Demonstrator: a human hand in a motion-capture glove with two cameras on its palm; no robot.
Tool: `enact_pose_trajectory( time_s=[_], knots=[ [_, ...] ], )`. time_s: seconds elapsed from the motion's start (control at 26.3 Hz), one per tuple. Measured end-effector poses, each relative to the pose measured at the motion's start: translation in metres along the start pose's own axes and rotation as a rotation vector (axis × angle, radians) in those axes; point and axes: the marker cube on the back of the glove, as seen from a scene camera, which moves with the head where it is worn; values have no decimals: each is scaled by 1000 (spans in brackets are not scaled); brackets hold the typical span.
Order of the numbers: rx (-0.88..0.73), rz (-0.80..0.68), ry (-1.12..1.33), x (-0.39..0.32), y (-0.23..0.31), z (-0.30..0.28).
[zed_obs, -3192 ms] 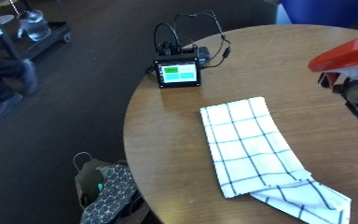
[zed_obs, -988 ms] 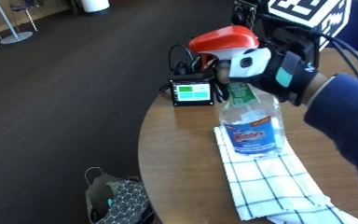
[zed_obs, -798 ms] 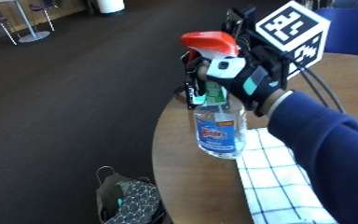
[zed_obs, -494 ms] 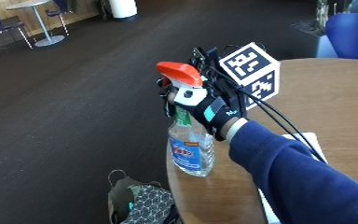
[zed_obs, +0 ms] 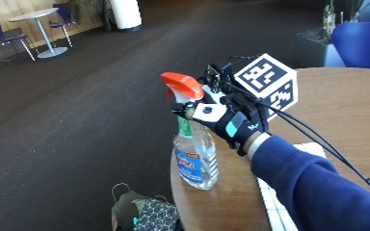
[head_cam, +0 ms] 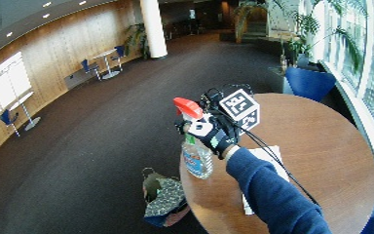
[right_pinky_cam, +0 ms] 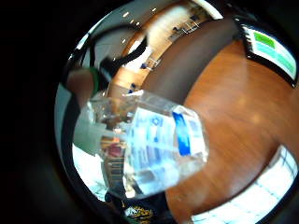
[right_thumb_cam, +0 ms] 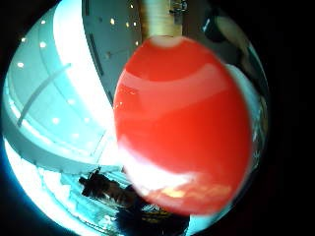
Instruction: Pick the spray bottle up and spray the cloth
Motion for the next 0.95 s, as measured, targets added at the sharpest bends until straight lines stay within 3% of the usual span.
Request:
enact_pose_trajectory(
  time_s=[0.19, 0.46, 0.76, 0.95],
  knots=[
    [-39, 15, 120, -2, 24, -31],
    [0, 3, 370, 5, 120, -114],
    [560, 335, 451, 135, 268, -232],
    [816, 406, 344, 173, 301, -248]
  ],
)
